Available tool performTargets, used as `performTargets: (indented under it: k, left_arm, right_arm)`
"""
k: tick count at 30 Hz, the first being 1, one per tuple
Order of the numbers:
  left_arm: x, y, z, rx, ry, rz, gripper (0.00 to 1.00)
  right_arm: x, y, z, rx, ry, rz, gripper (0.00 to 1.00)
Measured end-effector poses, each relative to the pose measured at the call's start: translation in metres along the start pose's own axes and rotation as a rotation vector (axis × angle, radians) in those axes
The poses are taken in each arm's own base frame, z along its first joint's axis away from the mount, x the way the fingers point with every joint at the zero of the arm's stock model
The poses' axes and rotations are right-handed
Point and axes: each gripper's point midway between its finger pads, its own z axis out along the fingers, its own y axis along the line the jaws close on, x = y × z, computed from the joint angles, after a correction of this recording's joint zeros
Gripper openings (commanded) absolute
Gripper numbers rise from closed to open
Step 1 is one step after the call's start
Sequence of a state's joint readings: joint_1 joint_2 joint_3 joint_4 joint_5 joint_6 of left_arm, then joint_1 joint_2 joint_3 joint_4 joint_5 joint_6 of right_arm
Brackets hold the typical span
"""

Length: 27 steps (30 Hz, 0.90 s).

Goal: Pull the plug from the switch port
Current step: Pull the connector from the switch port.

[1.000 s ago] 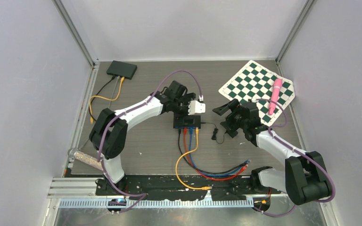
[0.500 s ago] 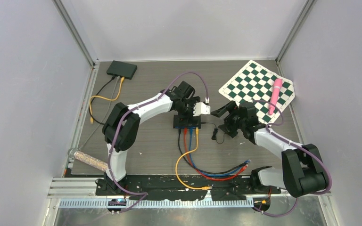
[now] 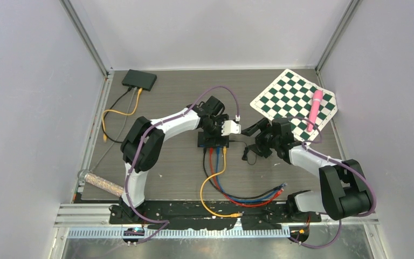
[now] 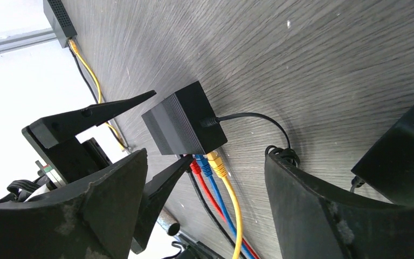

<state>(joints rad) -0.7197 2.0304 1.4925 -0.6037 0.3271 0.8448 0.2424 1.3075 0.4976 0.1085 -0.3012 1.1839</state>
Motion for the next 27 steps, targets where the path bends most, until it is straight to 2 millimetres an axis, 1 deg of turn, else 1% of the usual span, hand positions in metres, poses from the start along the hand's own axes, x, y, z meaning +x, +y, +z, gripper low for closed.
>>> performTargets:
  k: [1,2,5,8,11,12,16,18,22,24,27]
  left_arm:
    - [0.0,0.0,0.0,-0.002,0.001,0.001,0.86]
    - [0.0,0.001,0.0,-0.003,0.002,0.001,0.84]
    - [0.0,0.001,0.0,-0.004,0.002,-0.002,0.78]
    - [0.0,0.0,0.0,-0.001,0.001,-0.01,0.74]
    - [-0.001,-0.002,0.0,0.003,-0.003,-0.026,0.72]
    - [-0.001,-0.002,0.0,0.004,-0.003,-0.029,0.72]
    - [-0.001,-0.003,0.0,0.006,-0.003,-0.043,0.72]
    - [-0.001,-0.003,0.0,0.007,-0.004,-0.054,0.72]
    - [-0.002,-0.004,0.0,0.008,-0.007,-0.066,0.72]
    - [-0.002,-0.004,0.0,0.008,-0.008,-0.076,0.72]
    - [-0.002,-0.004,0.0,0.004,-0.006,-0.082,0.71]
  right_arm:
    - [0.001,0.0,0.001,0.0,0.002,0.002,0.75]
    - [0.002,0.0,0.002,-0.002,0.007,0.007,0.71]
    - [0.004,0.002,0.005,-0.007,0.018,0.023,0.66]
    - [0.008,0.002,0.01,-0.008,0.03,0.044,0.56]
    - [0.013,0.0,0.016,0.001,0.046,0.069,0.54]
    - [0.016,-0.002,0.019,0.008,0.055,0.082,0.52]
    - [0.031,-0.007,0.031,0.045,0.106,0.131,0.49]
    - [0.04,-0.005,0.037,0.061,0.131,0.159,0.47]
    - [0.056,0.002,0.044,0.069,0.143,0.203,0.43]
    - [0.058,0.006,0.047,0.078,0.119,0.22,0.43]
    - [0.055,0.01,0.052,0.095,0.062,0.234,0.44]
